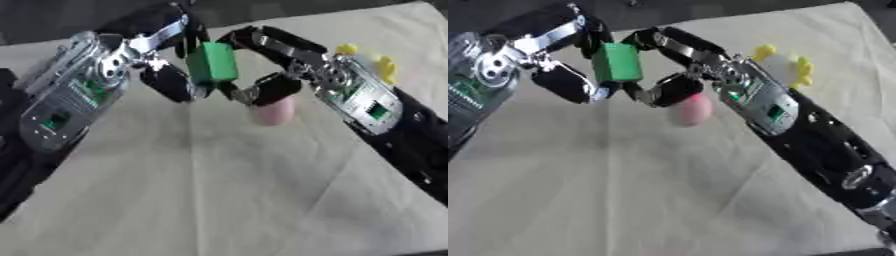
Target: Pick up the objects with one hand, pass them to the other hand, and then place them into the box on the other side of the table.
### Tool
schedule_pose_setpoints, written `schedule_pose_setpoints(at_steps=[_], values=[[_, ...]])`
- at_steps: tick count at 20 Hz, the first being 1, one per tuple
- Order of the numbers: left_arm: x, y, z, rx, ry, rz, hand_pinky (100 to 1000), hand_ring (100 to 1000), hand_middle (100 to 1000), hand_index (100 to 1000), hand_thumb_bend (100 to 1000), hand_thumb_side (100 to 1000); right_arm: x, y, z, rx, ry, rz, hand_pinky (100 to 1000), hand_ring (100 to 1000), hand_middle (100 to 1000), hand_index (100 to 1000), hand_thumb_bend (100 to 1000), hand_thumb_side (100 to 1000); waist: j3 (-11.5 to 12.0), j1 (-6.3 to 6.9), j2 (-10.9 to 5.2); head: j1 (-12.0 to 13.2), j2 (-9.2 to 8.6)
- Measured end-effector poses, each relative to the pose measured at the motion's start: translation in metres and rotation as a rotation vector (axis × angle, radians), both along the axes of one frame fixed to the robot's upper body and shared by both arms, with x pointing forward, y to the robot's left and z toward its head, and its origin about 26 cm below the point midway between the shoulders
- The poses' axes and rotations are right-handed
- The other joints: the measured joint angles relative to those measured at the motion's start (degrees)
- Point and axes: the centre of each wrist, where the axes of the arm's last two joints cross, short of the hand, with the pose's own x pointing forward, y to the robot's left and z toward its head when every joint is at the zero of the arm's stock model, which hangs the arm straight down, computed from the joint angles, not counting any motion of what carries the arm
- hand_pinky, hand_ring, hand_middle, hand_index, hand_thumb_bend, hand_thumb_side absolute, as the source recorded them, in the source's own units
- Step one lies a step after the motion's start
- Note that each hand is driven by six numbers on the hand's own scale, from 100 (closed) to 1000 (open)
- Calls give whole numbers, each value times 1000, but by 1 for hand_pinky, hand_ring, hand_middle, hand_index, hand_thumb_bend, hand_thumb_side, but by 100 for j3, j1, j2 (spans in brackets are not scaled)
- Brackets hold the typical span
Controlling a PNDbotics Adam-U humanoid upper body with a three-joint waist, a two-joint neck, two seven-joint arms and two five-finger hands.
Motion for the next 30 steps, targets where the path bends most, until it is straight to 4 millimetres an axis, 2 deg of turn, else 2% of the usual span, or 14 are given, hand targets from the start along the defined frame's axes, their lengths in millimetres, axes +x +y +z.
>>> schedule_pose_setpoints(at_steps=[8, 15, 25, 30], values=[[9, 12, 1, 58, 22, 41, 727, 563, 383, 378, 141, 165, -2, 4, 0, 6, -5, 0, 964, 859, 800, 906, 240, 100, -8, 0, 0, -3, 1], [11, 14, 0, 60, 27, 58, 724, 558, 373, 370, 146, 168, -3, 5, 1, 7, -10, 4, 964, 859, 802, 907, 246, 100, -26, 0, 0, -8, 0], [15, 20, -3, 73, 24, 79, 725, 558, 373, 370, 159, 166, -5, 6, 3, 12, -17, 5, 959, 856, 797, 907, 218, 100, -35, 32, 0, -9, 1], [16, 28, 2, 60, 12, 95, 724, 556, 371, 369, 129, 161, -5, 6, 4, 18, -16, -11, 957, 857, 798, 910, 195, 100, -44, 53, 0, -12, 4]])
